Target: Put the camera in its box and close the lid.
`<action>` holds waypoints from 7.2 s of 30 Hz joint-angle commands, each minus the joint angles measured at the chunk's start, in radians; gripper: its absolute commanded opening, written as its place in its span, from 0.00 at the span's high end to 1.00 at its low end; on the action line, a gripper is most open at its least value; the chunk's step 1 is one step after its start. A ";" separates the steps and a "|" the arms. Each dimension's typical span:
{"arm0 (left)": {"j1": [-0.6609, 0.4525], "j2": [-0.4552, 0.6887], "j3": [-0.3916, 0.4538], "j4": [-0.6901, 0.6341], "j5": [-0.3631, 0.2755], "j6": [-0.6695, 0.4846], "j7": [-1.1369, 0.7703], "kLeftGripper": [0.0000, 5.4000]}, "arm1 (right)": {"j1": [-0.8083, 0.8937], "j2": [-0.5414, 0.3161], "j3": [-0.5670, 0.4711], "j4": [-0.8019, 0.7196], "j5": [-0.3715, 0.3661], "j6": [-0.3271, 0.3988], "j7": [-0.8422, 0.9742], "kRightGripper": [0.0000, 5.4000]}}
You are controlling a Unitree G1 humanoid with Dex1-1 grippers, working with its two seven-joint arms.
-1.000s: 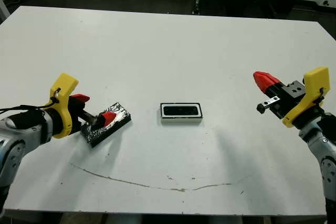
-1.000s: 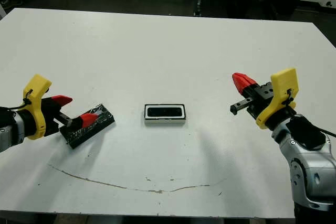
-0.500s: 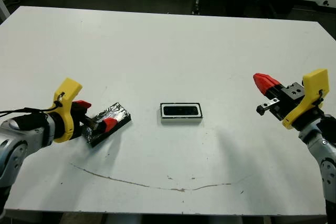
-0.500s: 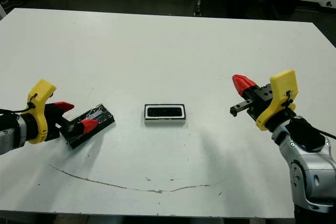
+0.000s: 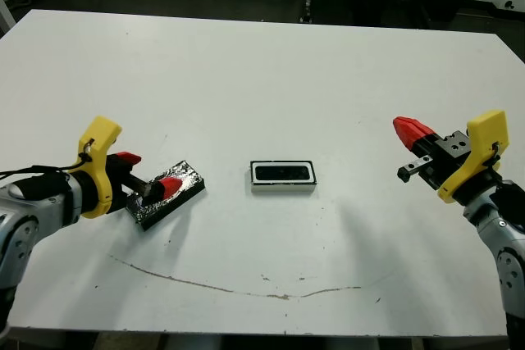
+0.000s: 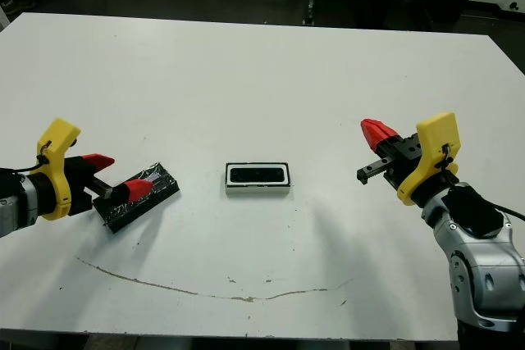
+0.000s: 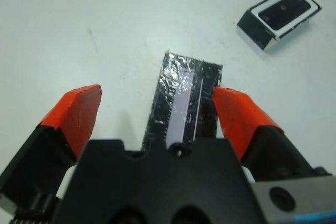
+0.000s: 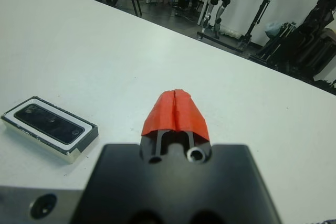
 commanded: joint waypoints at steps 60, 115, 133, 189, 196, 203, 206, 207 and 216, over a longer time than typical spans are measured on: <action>-0.029 0.186 -0.273 0.015 0.244 -0.174 -0.242 0.00 | 0.023 -0.013 0.012 -0.039 -0.005 0.044 -0.021 1.00; -0.379 0.106 -0.315 0.244 0.201 -0.316 -0.489 0.41 | 0.023 0.006 0.045 -0.073 0.002 0.074 -0.058 1.00; -0.510 -0.076 -0.537 0.455 0.370 -0.473 -0.596 0.41 | 0.030 0.008 0.062 -0.066 -0.013 0.053 -0.062 1.00; -0.522 -0.264 -0.664 0.622 0.617 -0.672 -0.647 0.42 | 0.037 -0.002 0.064 0.021 -0.031 -0.050 -0.016 1.00; -0.511 -0.281 -0.668 0.646 0.649 -0.716 -0.598 0.42 | 0.045 0.003 0.056 0.004 -0.029 -0.026 -0.028 1.00; -0.491 -0.251 -0.654 0.585 0.653 -0.718 -0.579 0.42 | 0.047 0.007 0.061 0.013 -0.032 -0.049 -0.023 1.00; -0.494 -0.245 -0.641 0.569 0.642 -0.715 -0.583 0.42 | 0.044 0.010 0.057 0.022 -0.018 -0.049 -0.013 1.00; -0.498 -0.245 -0.636 0.571 0.639 -0.714 -0.585 0.42 | 0.043 0.009 0.058 0.022 -0.018 -0.046 -0.014 1.00; -0.525 -0.277 -0.598 0.704 0.598 -0.723 -0.599 0.42 | 0.045 0.004 0.061 0.017 -0.029 -0.043 -0.022 1.00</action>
